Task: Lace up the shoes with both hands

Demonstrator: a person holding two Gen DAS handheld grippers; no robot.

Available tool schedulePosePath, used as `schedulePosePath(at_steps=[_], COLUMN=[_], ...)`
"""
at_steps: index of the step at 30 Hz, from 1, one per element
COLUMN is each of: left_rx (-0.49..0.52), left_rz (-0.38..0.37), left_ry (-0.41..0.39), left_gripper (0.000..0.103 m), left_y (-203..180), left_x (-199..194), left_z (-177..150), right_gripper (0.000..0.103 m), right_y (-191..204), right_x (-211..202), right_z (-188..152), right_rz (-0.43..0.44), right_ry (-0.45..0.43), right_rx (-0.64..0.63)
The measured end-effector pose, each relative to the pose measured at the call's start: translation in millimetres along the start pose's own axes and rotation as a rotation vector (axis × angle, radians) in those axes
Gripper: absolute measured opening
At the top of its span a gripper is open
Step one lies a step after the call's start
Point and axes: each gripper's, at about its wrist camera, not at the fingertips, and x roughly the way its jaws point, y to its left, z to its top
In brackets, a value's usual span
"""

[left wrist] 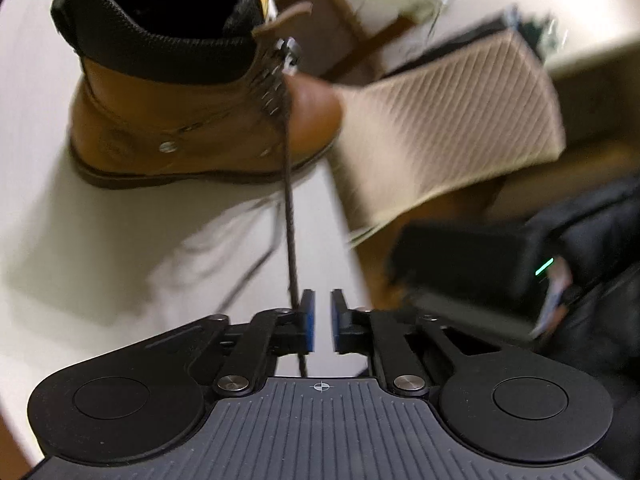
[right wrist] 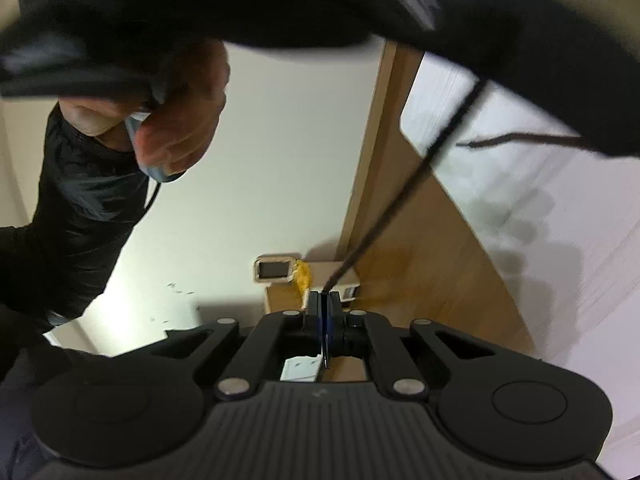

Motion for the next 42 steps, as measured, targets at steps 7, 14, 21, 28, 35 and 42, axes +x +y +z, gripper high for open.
schedulePosePath(at_steps=[7,14,21,28,35,42], left_rx=[0.044,-0.057,-0.208,-0.365,-0.458,-0.42], left_rz=[0.346,0.366,0.271,0.146,-0.053,-0.072], left_ry=[0.05,0.029,-0.03,-0.101,-0.134,-0.092], left_gripper=[0.007,0.007,0.008,0.008,0.008,0.008], left_y=[40.7,59.1,51.9,38.1,21.0,8.2], left_x=[-15.3,-31.9,-31.9,-36.5,-19.1,-2.1], left_z=[-7.2,-32.1,-68.6,-88.2,-93.6,-76.3], right_gripper=[0.019,0.019,0.018,0.002,0.002,0.002], right_y=[0.7,8.6,0.9,6.3,-2.9,4.4], right_x=[-38.9,-27.1,24.3,25.7,-63.6,-146.6], right_z=[6.9,20.8,16.4,7.4,3.3,-6.9], right_rz=[-0.308,-0.789,-0.905,-0.869,-0.433,-0.178], right_ry=[-0.141,-0.034,0.153,0.237,0.069,-0.273], right_rx=[-0.118,-0.59,-0.896,-0.831,-0.211,0.001])
